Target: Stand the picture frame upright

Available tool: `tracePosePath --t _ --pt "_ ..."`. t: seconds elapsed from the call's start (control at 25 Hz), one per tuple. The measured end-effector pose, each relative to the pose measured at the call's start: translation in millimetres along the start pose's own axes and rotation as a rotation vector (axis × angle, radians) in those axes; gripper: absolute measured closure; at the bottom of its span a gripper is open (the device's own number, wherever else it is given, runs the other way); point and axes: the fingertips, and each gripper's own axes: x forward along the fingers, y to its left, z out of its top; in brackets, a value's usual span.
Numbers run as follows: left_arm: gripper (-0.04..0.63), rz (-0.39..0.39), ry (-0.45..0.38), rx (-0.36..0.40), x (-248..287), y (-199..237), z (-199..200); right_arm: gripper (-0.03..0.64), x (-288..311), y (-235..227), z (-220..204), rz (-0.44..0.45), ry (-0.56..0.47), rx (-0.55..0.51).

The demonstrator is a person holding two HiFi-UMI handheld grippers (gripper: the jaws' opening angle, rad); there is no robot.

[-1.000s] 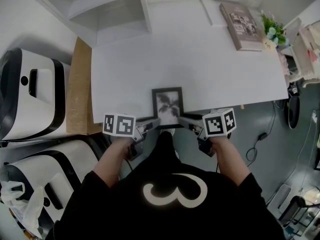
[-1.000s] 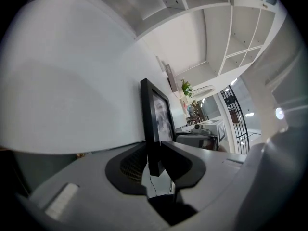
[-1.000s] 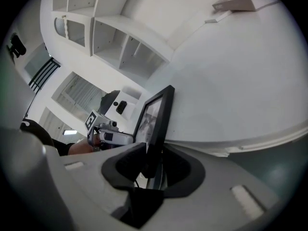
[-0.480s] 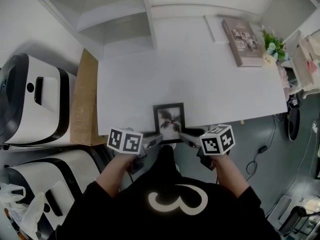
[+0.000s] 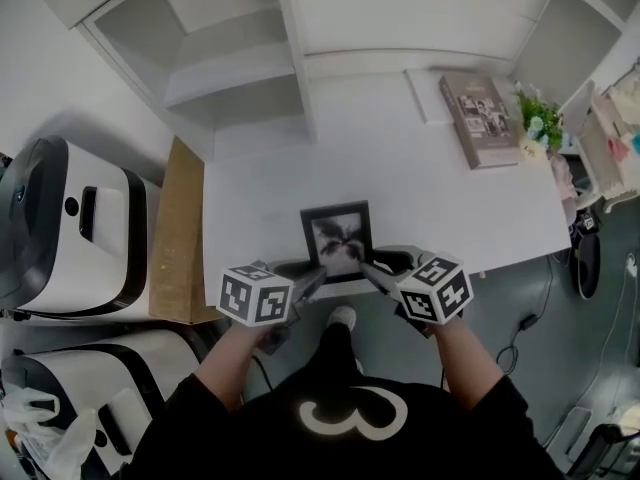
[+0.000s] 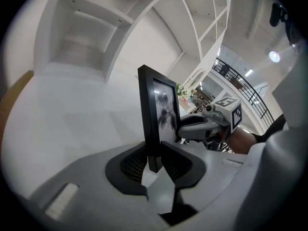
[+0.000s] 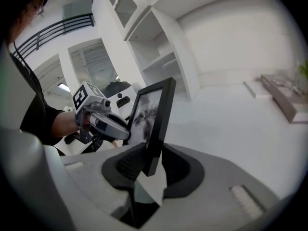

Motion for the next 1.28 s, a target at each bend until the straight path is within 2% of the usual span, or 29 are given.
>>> tracePosePath --t 0.32,0.64,0.8,1.04,1.28 --pt "0.497 0.116 -0.105 0.194 9.4 20.8 62.4 0.512 8.7 -40.5 55.2 -0.114 -0.077 -0.185" --pt "0.499 0.2 -0.157 0.372 24.0 48.5 99.4 0.515 28.6 -74.5 81.8 -0.202 -0.133 -0.243" --pt "0.499 0.273 -0.181 0.453 31.3 63.6 106.9 0.517 38.9 -84.1 90.2 -0.261 -0.17 -0.286" --pt "0.499 0.326 -0.197 0.509 45.1 84.1 113.3 0.517 58.2 -101.1 89.1 -0.295 -0.15 -0.313" --pt "0.499 0.37 -0.182 0.513 55.5 100.0 115.3 0.517 72.5 -113.5 89.0 -0.316 -0.129 -0.331"
